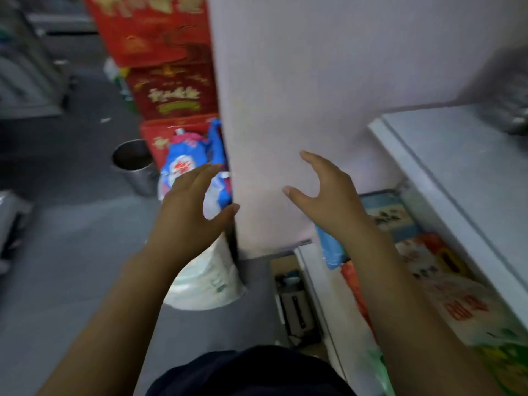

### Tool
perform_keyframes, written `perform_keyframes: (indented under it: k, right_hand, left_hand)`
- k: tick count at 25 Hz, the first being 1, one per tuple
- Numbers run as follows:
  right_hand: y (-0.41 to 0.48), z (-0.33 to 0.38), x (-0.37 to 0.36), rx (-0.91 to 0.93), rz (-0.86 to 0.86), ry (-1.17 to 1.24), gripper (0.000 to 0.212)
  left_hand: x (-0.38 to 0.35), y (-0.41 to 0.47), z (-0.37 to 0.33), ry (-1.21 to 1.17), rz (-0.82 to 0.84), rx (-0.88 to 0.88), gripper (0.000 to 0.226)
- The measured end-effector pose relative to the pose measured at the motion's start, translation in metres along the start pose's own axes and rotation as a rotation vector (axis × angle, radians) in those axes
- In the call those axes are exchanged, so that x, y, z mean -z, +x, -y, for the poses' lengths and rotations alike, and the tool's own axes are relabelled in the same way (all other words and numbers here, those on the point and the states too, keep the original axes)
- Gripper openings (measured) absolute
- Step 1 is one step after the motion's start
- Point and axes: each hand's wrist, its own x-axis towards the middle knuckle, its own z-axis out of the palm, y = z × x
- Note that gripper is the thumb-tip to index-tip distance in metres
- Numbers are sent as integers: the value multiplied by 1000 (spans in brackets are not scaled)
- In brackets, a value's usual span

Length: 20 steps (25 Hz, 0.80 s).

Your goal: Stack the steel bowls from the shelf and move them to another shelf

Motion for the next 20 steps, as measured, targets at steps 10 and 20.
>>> perform_keyframes:
  k: [10, 20]
  right_hand:
    - [-11, 217, -253, 434, 527, 9, 59]
    - [-57, 387, -398, 870, 942, 13, 60]
  left_hand:
    - [193, -207, 166, 268, -278, 611, 76]
    - [246, -360, 210, 279, -583, 1162, 74]
